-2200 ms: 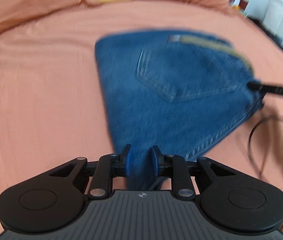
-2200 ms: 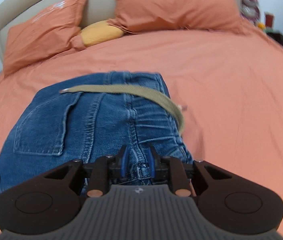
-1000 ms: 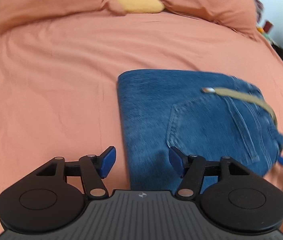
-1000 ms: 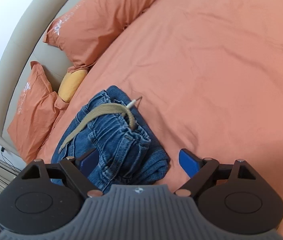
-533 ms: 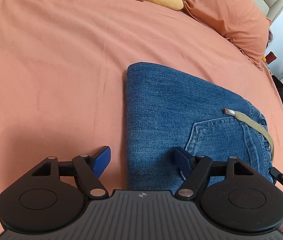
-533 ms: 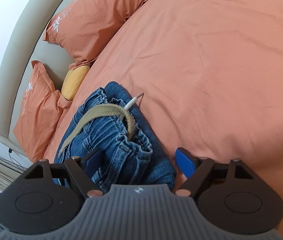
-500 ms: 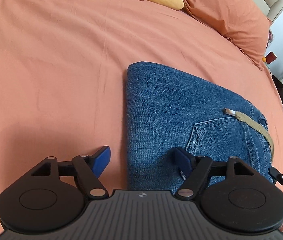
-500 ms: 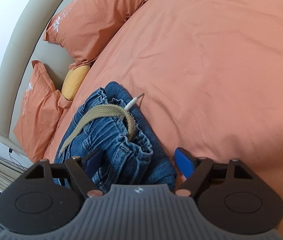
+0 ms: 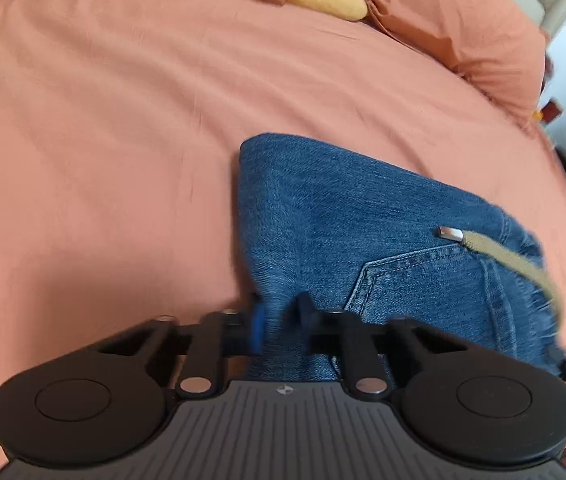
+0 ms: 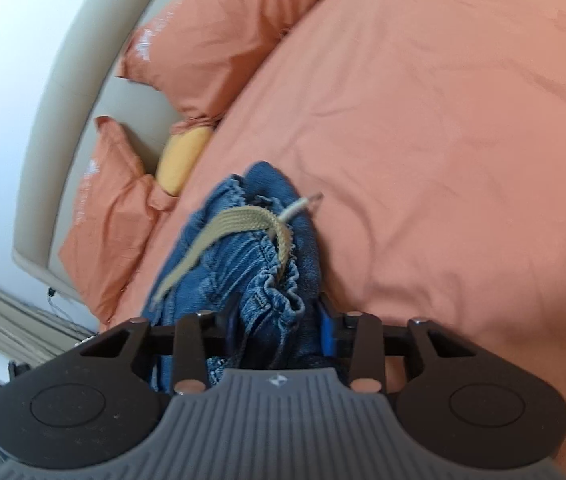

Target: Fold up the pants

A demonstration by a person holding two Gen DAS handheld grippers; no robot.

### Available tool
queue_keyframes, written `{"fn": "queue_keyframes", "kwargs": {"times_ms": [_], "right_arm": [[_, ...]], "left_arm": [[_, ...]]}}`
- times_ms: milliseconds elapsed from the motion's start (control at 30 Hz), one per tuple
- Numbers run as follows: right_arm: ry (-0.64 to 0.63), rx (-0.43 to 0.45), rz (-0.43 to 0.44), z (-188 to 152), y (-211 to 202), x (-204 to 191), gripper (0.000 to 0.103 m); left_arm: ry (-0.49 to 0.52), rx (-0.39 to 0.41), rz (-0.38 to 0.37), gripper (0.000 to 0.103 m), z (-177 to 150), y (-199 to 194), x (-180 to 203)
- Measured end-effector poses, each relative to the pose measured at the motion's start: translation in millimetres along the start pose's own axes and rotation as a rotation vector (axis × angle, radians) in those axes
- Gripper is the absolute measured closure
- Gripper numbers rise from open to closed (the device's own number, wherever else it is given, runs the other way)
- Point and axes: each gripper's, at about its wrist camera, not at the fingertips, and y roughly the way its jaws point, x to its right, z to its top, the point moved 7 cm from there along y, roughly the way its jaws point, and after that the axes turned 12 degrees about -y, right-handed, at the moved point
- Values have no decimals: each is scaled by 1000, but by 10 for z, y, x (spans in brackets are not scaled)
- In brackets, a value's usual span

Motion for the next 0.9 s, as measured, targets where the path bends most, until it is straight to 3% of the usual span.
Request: {"fn": "queue_keyframes", "kwargs": {"times_ms": [133,267,433,667,900], "right_arm": [[-40,20,5,-4,-108,-88,74],[-76,28,-9,-46,-233,-231,76],[-143,16,52,-164,-388,-725,77],[-188,-53,165,-607,-282,-1643,77],[-314,-123,231,-1092,51,-2673,78]], "left_arm": [[96,67,38,97,-11,-243,232],[120,91,3,97,-9,-580,387],[193,135,53,97,8,-1029,507],[179,190,122,97,130,-1668,232],[111,241,172,97,309,-2009,-376]]}}
